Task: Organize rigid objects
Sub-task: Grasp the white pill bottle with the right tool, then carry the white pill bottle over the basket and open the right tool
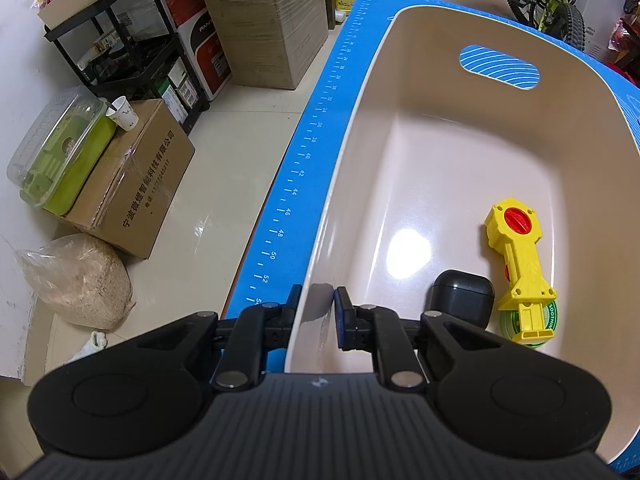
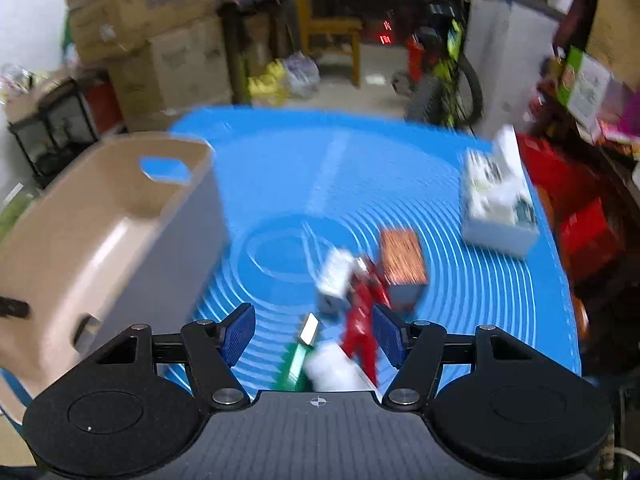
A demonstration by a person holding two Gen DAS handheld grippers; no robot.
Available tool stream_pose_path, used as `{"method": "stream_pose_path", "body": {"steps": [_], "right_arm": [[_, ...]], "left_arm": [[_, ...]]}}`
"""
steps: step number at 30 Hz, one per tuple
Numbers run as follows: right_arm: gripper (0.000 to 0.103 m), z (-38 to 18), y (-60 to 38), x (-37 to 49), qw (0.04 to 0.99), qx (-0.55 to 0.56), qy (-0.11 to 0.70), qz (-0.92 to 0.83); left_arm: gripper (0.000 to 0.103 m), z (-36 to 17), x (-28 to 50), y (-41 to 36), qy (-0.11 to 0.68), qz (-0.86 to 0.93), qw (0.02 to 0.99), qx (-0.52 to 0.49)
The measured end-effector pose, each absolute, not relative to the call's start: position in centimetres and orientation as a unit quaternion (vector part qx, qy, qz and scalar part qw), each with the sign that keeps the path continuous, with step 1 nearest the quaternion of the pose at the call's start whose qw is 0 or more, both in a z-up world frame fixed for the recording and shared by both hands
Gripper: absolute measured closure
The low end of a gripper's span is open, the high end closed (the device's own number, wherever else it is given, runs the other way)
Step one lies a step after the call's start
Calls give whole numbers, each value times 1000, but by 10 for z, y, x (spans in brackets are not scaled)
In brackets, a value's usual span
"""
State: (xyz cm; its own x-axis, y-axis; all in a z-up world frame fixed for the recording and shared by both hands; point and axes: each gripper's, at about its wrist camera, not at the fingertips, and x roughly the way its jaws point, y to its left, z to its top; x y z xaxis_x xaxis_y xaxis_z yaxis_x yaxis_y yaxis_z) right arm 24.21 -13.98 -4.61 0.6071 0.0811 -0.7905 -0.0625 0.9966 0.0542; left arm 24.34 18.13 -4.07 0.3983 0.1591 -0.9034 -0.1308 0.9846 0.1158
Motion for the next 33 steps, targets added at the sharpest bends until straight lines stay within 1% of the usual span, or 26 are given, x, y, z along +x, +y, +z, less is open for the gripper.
{"method": "stream_pose_path", "body": {"steps": [6, 10, 11, 13, 15, 16, 21, 28, 33], "right_arm": [[32, -84, -147, 251, 866, 2, 498, 36], [33, -96, -147, 253, 859, -6, 510, 35], [34, -99, -148, 254, 858, -5, 512, 35], [40, -104, -150, 256, 855, -1, 517, 36], [43, -105, -148, 256, 853, 0, 520, 41], [47, -104, -147, 255, 854, -3, 519, 43], [56, -97, -144, 253, 860, -11, 508, 46], [57, -89, -139, 255, 866, -13, 498, 43], [57, -73, -141, 252, 883, 3, 468, 45]], "left_arm": [[85, -41, 243, 181, 542, 87, 836, 11], [85, -41, 243, 181, 542, 88, 836, 12], [85, -41, 243, 180, 542, 88, 836, 12], [85, -41, 243, 181, 542, 88, 836, 13], [85, -41, 243, 181, 542, 88, 836, 12], [85, -41, 243, 180, 542, 88, 836, 12], [85, -41, 243, 180, 542, 88, 836, 12], [85, -41, 244, 180, 542, 87, 836, 12], [85, -41, 244, 181, 542, 89, 836, 13]]}}
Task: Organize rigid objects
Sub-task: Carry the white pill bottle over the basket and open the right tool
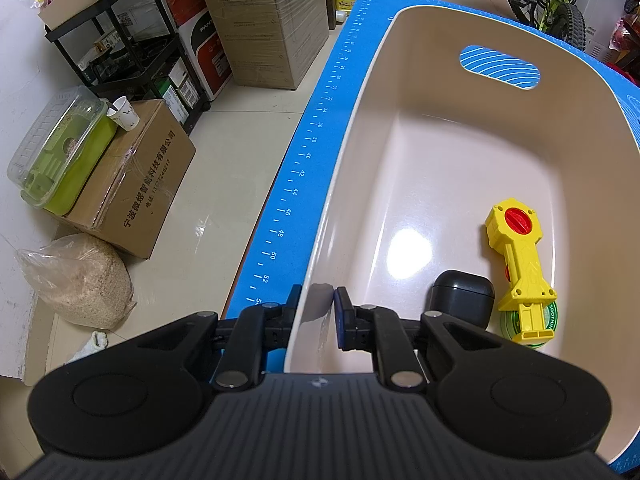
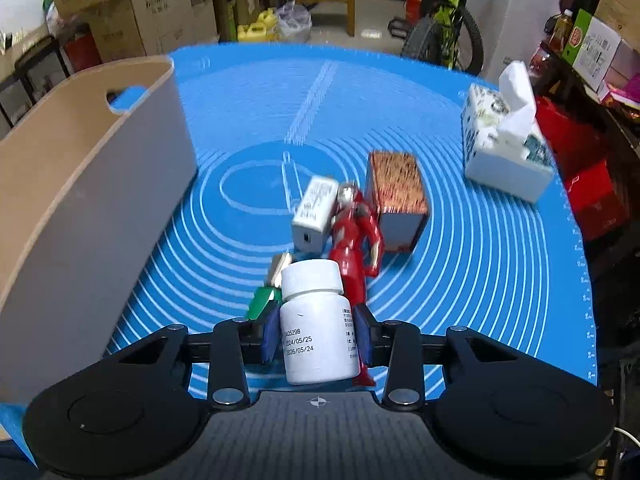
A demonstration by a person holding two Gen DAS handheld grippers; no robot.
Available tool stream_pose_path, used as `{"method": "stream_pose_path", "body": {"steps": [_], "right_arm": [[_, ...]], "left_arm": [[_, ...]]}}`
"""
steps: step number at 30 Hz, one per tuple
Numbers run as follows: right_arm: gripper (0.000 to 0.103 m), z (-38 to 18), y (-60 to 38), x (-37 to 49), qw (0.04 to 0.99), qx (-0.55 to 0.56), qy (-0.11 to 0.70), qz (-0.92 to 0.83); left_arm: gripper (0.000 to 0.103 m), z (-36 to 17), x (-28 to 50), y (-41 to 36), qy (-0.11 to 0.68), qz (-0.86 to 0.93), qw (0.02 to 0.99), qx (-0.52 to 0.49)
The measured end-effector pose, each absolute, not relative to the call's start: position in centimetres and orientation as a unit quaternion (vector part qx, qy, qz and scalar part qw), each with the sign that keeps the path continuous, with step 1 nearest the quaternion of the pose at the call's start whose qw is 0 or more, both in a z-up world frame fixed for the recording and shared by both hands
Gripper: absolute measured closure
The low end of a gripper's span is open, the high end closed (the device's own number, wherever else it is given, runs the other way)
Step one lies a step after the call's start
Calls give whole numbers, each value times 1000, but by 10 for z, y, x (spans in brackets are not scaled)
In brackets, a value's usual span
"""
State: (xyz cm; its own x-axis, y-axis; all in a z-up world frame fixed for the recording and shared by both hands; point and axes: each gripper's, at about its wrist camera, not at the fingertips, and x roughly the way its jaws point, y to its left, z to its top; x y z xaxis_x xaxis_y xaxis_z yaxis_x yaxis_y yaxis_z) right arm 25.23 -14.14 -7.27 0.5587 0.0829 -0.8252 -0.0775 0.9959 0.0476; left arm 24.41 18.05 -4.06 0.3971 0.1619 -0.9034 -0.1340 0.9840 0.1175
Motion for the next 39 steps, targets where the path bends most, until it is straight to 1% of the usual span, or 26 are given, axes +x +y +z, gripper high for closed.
{"method": "stream_pose_path", "body": {"steps": [12, 17, 22, 29, 39], "right_arm": [[57, -24, -123, 243, 923, 52, 372, 85], [57, -8, -96, 246, 932, 53, 336, 128], [57, 0, -63, 248, 930, 52, 323, 170], [57, -5, -13, 249, 909, 26, 340, 238], [57, -36, 42, 256, 874, -32, 407, 263]], "left_arm": [[85, -40, 244, 180, 542, 88, 836, 13], [85, -39, 244, 180, 542, 88, 836, 15], [85, -40, 244, 180, 542, 88, 836, 15], [85, -40, 244, 180, 542, 88, 836, 15], [85, -41, 244, 180, 541, 86, 836, 18]]}}
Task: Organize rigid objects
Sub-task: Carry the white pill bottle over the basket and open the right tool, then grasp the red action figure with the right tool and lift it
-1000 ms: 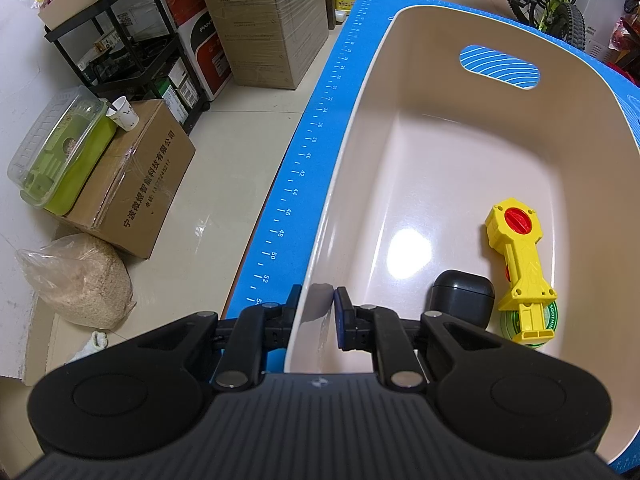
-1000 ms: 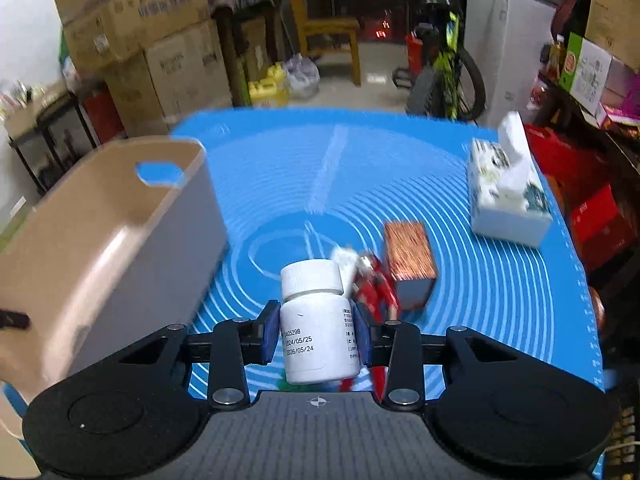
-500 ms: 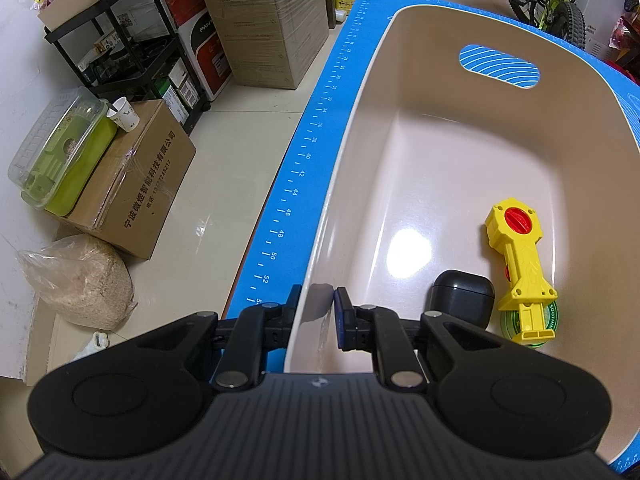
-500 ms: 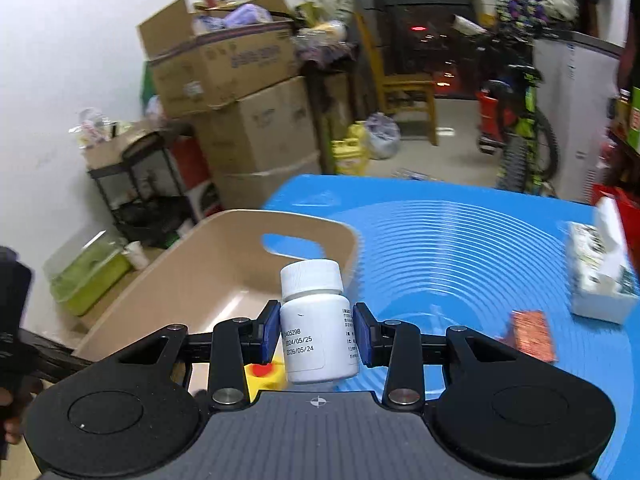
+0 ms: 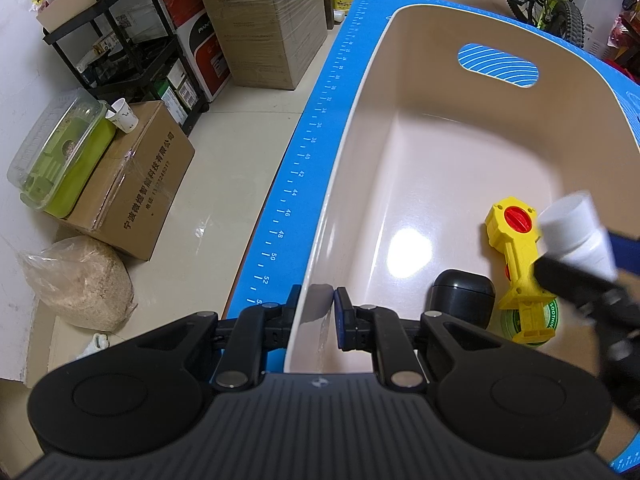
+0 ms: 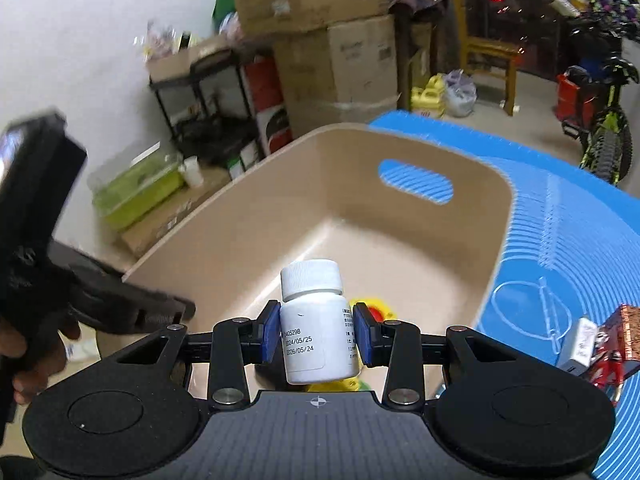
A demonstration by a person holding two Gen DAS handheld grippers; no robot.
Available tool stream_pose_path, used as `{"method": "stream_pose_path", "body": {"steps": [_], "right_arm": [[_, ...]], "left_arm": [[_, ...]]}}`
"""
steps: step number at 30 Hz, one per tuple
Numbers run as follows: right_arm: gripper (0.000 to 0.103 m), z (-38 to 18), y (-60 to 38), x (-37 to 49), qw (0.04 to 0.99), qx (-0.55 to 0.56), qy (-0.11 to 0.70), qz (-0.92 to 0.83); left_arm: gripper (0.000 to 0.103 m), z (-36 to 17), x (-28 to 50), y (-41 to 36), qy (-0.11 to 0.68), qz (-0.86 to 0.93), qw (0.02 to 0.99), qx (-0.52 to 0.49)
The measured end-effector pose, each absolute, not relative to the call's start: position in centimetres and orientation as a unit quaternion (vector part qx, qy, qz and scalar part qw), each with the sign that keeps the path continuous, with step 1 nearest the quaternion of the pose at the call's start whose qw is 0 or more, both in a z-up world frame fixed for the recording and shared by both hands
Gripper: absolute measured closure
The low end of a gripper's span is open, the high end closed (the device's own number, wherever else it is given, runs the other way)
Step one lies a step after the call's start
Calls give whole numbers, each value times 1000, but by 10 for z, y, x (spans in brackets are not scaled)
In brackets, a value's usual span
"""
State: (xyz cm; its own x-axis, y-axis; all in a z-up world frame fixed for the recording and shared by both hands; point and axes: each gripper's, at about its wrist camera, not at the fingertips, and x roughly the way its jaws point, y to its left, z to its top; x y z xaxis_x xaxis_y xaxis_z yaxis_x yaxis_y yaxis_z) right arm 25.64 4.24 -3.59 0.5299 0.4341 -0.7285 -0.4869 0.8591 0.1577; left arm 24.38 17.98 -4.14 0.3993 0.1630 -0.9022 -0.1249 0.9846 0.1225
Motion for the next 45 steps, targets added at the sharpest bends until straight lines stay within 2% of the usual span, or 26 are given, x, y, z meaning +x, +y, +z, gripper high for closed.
{"method": "stream_pose_path", "body": {"steps": [6, 8, 14, 22, 33, 45], "right_arm": [[56, -52, 60, 253, 851, -83, 445, 266], [54, -56, 64, 252, 846, -91, 451, 267], [48, -54, 56, 248, 846, -68, 451, 277], [39, -26, 34, 243, 867, -35, 420, 268], [37, 14, -57, 245, 911, 24, 365, 190], [37, -38, -146, 261, 908, 31, 414, 57]], "left_arm": [[85, -42, 243, 179, 540, 84, 837, 19], [85, -42, 243, 179, 540, 84, 837, 19], [86, -41, 243, 179, 540, 83, 837, 19], [85, -40, 244, 180, 541, 84, 837, 18], [85, -41, 244, 180, 541, 83, 837, 17], [85, -43, 244, 181, 541, 85, 836, 16]]}}
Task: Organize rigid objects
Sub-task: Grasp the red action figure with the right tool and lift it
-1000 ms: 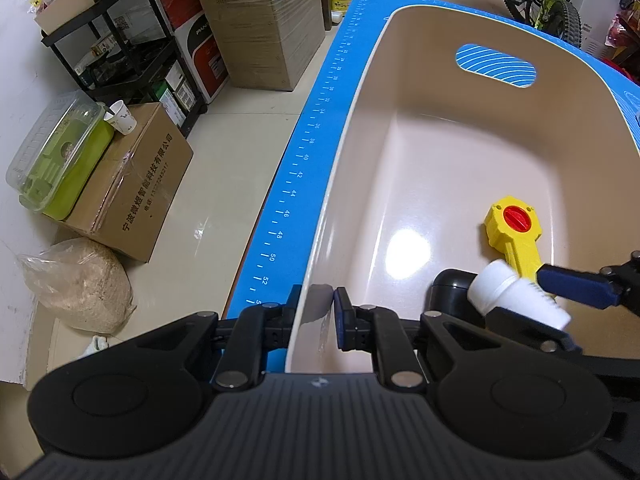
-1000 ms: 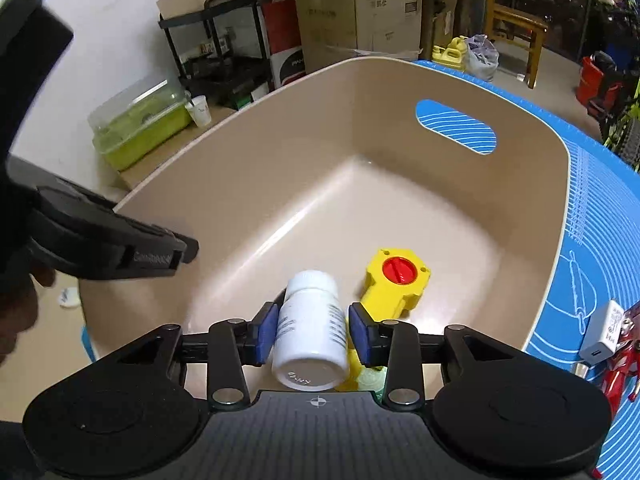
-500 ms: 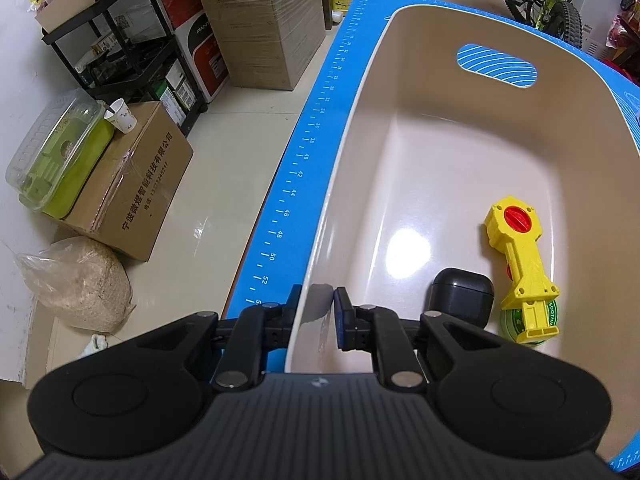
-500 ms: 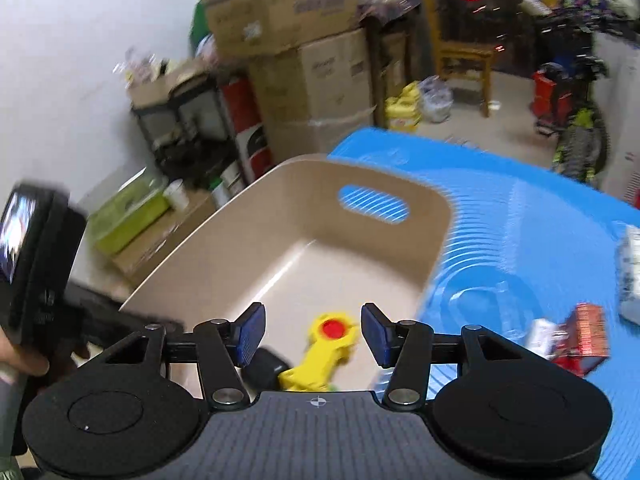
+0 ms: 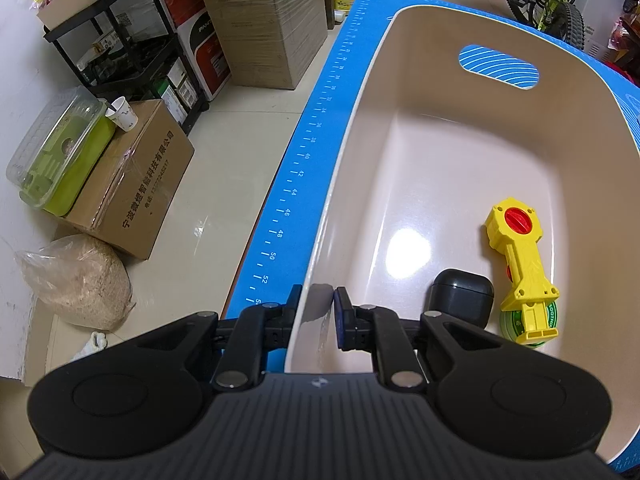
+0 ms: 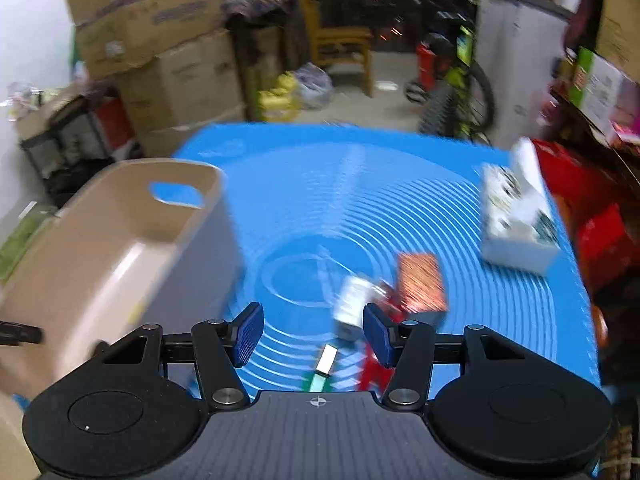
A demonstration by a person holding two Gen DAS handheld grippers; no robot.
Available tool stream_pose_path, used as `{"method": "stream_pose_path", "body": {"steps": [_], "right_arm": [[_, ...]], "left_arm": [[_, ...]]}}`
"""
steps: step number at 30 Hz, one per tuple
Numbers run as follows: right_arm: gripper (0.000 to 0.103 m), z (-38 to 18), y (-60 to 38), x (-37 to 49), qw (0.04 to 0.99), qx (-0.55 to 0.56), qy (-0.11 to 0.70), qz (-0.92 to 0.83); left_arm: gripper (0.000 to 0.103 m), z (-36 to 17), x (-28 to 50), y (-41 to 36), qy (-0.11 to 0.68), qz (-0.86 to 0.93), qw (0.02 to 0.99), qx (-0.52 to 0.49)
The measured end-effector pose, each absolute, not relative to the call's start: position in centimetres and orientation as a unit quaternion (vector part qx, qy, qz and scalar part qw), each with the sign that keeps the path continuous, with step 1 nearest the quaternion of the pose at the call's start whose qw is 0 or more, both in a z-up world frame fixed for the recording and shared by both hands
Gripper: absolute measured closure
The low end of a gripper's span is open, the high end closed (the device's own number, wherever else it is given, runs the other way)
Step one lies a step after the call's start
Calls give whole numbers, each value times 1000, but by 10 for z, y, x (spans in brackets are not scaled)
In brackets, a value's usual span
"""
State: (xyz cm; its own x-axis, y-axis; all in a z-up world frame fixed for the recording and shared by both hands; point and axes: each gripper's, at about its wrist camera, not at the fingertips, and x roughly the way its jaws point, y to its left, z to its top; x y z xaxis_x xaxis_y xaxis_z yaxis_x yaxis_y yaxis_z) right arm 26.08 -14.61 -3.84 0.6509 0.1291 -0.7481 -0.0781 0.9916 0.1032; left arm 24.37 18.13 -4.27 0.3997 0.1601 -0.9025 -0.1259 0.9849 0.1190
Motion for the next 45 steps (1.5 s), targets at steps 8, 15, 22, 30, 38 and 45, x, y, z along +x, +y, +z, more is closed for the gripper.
{"method": "stream_pose_path", "body": {"steps": [8, 15, 22, 30, 38, 45], "right_arm": [[39, -78, -169, 270, 888, 27, 458, 16], [41, -104, -165, 281, 879, 14, 476, 13], [54, -117, -161, 291, 888, 18, 458, 25], [65, -119, -160, 291, 887, 39, 460, 30], [65, -103, -160, 282, 893, 42, 447, 23], [65, -83, -163, 270, 904, 53, 424, 18]], "left_arm": [[85, -43, 244, 181, 541, 85, 836, 16], [85, -43, 244, 182, 541, 85, 836, 16], [85, -43, 244, 182, 541, 85, 837, 16], [85, -43, 244, 182, 541, 85, 837, 16], [85, -43, 244, 182, 541, 85, 837, 16], [85, -43, 244, 182, 541, 85, 837, 16]]}}
